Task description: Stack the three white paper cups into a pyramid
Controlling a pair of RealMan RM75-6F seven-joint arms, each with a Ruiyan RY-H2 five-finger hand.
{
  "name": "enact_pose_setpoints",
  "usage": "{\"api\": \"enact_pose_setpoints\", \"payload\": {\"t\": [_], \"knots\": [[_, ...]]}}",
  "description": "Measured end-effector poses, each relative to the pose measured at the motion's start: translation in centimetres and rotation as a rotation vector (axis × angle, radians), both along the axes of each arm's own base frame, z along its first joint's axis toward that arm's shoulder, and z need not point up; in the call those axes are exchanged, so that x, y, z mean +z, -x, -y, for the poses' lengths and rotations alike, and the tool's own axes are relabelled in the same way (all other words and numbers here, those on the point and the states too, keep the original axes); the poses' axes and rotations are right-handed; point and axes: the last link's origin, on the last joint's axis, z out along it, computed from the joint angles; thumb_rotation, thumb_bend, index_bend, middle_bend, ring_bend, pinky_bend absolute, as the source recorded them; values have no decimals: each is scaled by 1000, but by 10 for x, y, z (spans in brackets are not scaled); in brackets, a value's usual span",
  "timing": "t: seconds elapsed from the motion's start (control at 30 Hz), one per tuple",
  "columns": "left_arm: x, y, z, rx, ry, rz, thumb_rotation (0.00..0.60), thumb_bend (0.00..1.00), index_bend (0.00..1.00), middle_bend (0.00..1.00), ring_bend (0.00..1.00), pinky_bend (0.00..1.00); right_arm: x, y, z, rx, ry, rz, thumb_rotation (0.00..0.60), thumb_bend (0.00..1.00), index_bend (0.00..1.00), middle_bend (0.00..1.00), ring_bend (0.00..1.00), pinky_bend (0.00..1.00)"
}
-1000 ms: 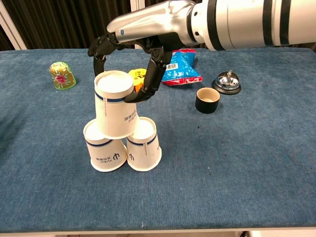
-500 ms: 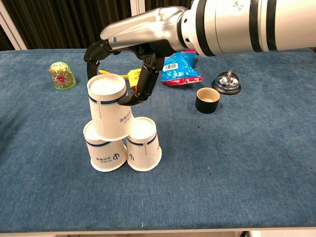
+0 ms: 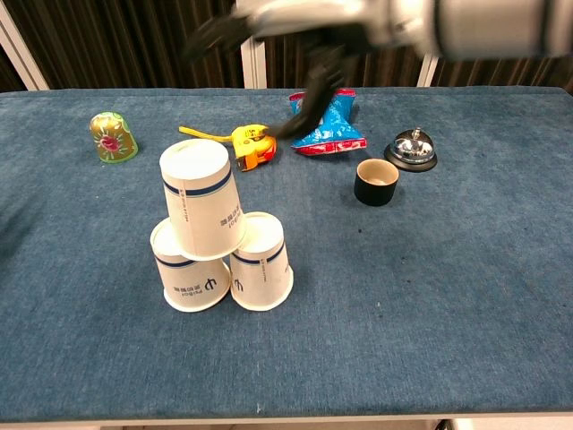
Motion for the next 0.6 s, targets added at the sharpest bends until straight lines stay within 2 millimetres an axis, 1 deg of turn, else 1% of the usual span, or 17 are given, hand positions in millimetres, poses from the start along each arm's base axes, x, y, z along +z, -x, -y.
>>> {"api": "enact_pose_setpoints", "payload": {"t": [0.07, 0.1, 0.17, 0.2, 0.27, 0.3, 0.37, 0.4, 0.5, 0.6], "knots": [[0, 0, 0, -11, 2, 3, 589, 99, 229, 98, 0, 13, 15, 17, 3, -22, 89, 10, 600, 392, 21, 74, 0, 69], [0, 1, 0, -17, 7, 7, 595, 99, 222, 96, 0, 12, 27, 32, 3, -45, 153, 19, 600, 359, 4, 67, 0, 60], [4, 7, 3, -17, 3, 10, 599, 99, 199, 89, 0, 10, 45, 59, 1, -91, 250, 33, 600, 330, 0, 48, 0, 40], [7, 10, 4, -16, -11, 4, 600, 99, 184, 85, 0, 9, 58, 79, -3, -130, 314, 43, 600, 326, 0, 37, 0, 29], [18, 18, 9, -18, -62, -17, 600, 99, 164, 77, 0, 9, 76, 113, -13, -199, 405, 58, 600, 325, 0, 18, 0, 14], [24, 21, 11, -19, -87, -27, 600, 99, 160, 75, 0, 9, 87, 136, -23, -251, 460, 69, 600, 325, 0, 7, 0, 7], [35, 27, 19, -20, -142, -46, 600, 99, 160, 75, 0, 9, 102, 171, -40, -331, 527, 86, 600, 325, 0, 0, 0, 0], [39, 28, 23, -19, -162, -52, 600, 99, 160, 75, 0, 9, 110, 193, -53, -382, 557, 98, 600, 325, 0, 0, 0, 0], [48, 32, 38, -9, -214, -69, 600, 99, 160, 75, 0, 9, 124, 238, -86, -484, 597, 128, 600, 324, 0, 0, 0, 0], [51, 32, 49, 7, -226, -80, 600, 99, 160, 75, 0, 9, 136, 269, -111, -536, 619, 161, 600, 324, 0, 0, 0, 0]]}}
